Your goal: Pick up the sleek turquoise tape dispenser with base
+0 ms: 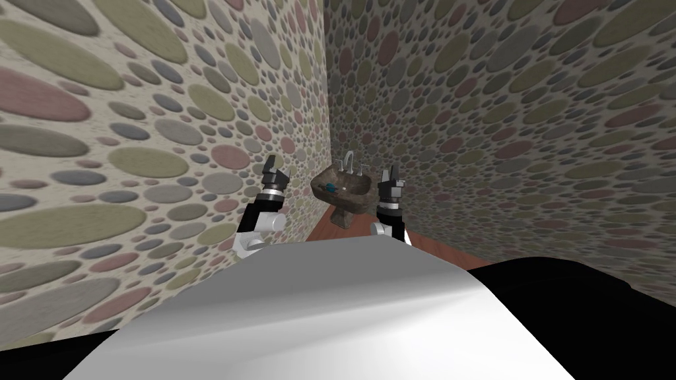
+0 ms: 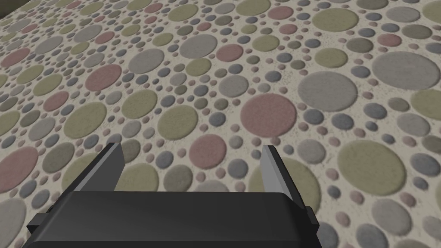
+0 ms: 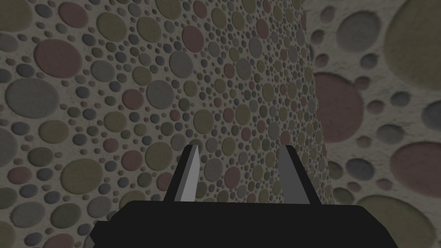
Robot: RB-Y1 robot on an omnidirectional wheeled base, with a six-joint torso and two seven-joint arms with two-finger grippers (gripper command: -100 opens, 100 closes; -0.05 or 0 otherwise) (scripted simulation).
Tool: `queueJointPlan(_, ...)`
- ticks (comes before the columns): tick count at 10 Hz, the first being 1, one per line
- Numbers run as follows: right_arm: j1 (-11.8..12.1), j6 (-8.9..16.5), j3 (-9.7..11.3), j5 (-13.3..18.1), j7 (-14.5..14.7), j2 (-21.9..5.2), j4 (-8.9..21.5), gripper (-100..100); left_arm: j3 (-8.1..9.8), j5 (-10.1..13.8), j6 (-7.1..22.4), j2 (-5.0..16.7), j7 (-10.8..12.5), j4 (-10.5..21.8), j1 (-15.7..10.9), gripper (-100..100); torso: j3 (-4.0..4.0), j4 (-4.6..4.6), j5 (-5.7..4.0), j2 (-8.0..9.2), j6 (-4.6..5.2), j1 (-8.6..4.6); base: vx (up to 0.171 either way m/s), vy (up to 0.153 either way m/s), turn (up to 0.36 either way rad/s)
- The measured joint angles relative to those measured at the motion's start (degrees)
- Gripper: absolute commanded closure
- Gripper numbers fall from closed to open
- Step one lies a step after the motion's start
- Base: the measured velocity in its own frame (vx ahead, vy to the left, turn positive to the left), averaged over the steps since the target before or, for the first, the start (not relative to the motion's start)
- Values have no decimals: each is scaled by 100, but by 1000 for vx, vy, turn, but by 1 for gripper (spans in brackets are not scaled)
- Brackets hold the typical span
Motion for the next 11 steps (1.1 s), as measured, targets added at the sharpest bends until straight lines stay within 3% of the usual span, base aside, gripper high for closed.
queueJointPlan(11, -1, 0, 0, 0, 0, 0, 0, 0, -36, 344, 1640, 131, 58, 166, -660, -100, 1, 0, 0, 3, 1, -1, 18, -16, 36)
